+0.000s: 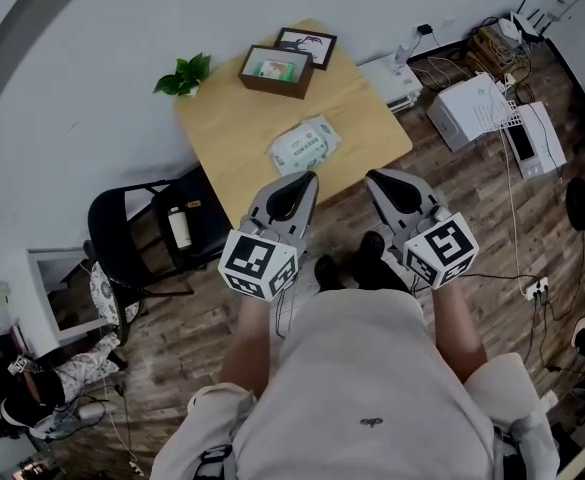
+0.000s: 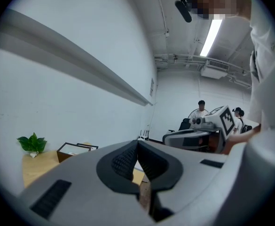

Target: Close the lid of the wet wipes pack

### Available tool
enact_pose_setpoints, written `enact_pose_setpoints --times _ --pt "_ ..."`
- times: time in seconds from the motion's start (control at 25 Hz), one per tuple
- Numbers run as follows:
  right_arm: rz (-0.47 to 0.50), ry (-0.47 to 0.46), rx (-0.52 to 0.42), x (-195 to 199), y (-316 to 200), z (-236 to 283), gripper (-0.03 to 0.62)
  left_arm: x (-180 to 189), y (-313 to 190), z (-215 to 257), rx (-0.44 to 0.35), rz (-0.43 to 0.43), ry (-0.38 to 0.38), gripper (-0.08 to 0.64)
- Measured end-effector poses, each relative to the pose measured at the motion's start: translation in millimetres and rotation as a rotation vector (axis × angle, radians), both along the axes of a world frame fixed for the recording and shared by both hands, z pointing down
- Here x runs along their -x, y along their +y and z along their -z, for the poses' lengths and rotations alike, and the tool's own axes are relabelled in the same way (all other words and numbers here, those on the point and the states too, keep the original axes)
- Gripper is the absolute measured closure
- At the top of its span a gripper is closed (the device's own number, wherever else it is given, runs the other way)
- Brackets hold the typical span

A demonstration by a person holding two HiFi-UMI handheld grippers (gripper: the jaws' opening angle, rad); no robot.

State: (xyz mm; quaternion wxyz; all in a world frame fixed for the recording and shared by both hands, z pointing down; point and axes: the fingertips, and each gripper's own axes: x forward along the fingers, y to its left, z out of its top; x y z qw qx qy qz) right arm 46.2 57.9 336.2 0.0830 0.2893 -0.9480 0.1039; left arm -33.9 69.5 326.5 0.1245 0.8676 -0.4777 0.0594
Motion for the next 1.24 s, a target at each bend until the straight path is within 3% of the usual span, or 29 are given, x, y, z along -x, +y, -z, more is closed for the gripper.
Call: enact_pose_setpoints --times 0.68,1.24 --pt "-0.037 -0.005 -0.013 17.1 49.0 5.7 0.592 15.7 48.1 1.1 -0.006 -0.031 0.025 0.551" --pt "-0.031 0.005 -0.02 27.2 54.0 8.4 0.592 25.3 56.4 -0.4 -0.002 -0.029 0.017 0.551"
